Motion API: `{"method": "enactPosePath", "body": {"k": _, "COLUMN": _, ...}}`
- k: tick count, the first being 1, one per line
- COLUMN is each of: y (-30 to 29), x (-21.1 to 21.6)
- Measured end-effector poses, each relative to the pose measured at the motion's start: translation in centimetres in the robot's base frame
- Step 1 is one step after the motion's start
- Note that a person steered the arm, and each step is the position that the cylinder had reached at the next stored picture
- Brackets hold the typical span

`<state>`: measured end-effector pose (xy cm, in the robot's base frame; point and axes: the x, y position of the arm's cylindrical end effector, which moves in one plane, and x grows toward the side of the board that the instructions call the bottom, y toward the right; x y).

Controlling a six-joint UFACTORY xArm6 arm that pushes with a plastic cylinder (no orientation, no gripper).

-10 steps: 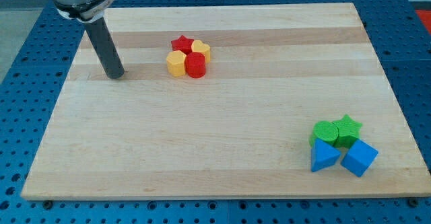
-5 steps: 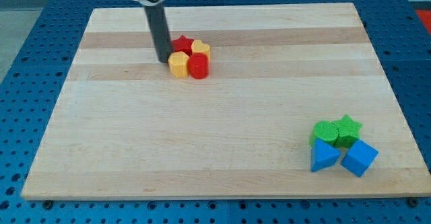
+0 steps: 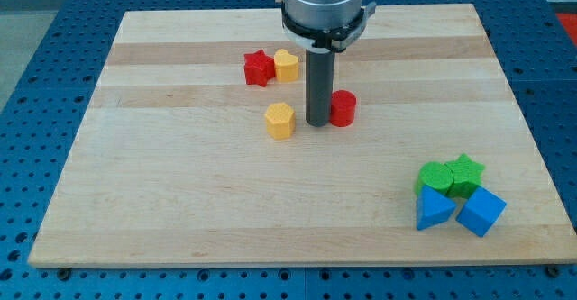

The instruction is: Keep red circle and yellow hexagon in a vertical line

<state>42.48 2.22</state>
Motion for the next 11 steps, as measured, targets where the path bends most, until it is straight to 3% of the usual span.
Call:
{"method": "enactPosePath", "body": {"k": 1, "y": -0.7, "x": -2.7}}
{"method": "enactPosePath", "body": {"k": 2, "y": -3.3, "x": -2.5}}
{"method": "enactPosePath", "body": {"k": 3, "y": -6.0, "x": -0.8}}
{"method": "enactPosePath", "body": {"k": 5, "y": -5.5, "x": 3.9}}
{"method": "enactPosePath", "body": {"k": 7, "y": -8.0, "x": 5.0}}
{"method": "enactPosePath", "body": {"k": 11, "y": -3.6, "x": 11.1}}
